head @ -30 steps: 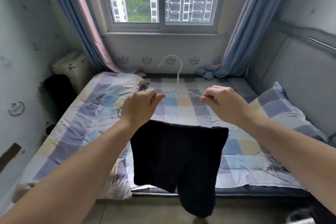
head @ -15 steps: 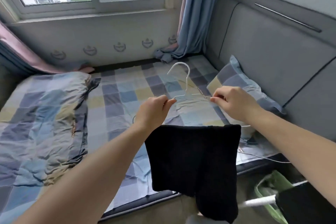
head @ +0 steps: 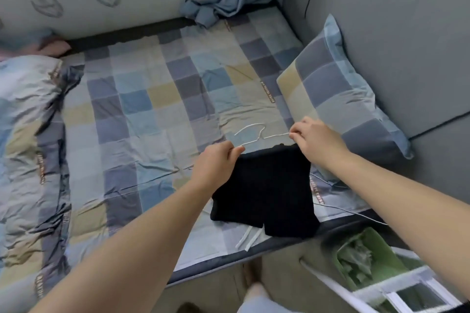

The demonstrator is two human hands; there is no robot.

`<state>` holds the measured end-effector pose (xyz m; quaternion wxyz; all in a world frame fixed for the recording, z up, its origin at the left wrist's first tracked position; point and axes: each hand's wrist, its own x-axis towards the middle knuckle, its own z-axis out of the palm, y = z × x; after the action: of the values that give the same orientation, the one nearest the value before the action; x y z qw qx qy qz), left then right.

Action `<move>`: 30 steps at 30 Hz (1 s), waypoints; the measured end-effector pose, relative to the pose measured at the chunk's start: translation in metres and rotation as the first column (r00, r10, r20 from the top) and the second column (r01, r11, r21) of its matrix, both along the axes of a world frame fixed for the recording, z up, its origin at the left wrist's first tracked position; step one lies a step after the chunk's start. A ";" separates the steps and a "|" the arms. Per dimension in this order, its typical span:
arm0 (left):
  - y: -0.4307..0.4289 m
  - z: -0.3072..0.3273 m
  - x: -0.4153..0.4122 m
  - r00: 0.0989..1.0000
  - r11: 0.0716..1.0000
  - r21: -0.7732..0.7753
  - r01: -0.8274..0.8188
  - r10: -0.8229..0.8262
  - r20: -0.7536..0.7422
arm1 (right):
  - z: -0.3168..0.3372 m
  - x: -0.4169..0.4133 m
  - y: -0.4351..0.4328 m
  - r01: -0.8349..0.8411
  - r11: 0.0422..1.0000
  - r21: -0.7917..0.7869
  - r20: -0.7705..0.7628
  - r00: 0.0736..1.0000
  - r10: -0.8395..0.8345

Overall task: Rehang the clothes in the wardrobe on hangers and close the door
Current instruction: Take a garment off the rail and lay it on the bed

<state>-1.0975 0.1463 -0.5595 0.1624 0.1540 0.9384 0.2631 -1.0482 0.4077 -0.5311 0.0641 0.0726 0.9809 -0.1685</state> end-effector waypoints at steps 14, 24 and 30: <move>0.073 -0.220 -0.187 1.000 0.973 -0.229 -0.008 0.004 -0.020 | -0.233 -0.191 0.041 0.170 0.984 0.057 0.082 0.981 -0.175; 0.097 -0.337 -0.287 0.999 0.971 -0.237 -0.016 0.008 -0.034 | -0.353 -0.278 0.046 0.295 0.922 -0.250 0.256 0.939 -0.231; 0.065 -0.352 -0.245 0.993 0.960 -0.266 0.087 -0.104 -0.050 | -0.361 -0.239 0.023 0.239 0.956 -0.168 0.342 0.924 -0.170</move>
<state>-1.3422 0.2112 -0.9112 0.1643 0.1845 0.9612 0.1228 -1.2874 0.4304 -0.8918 0.2133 0.1946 0.9211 -0.2610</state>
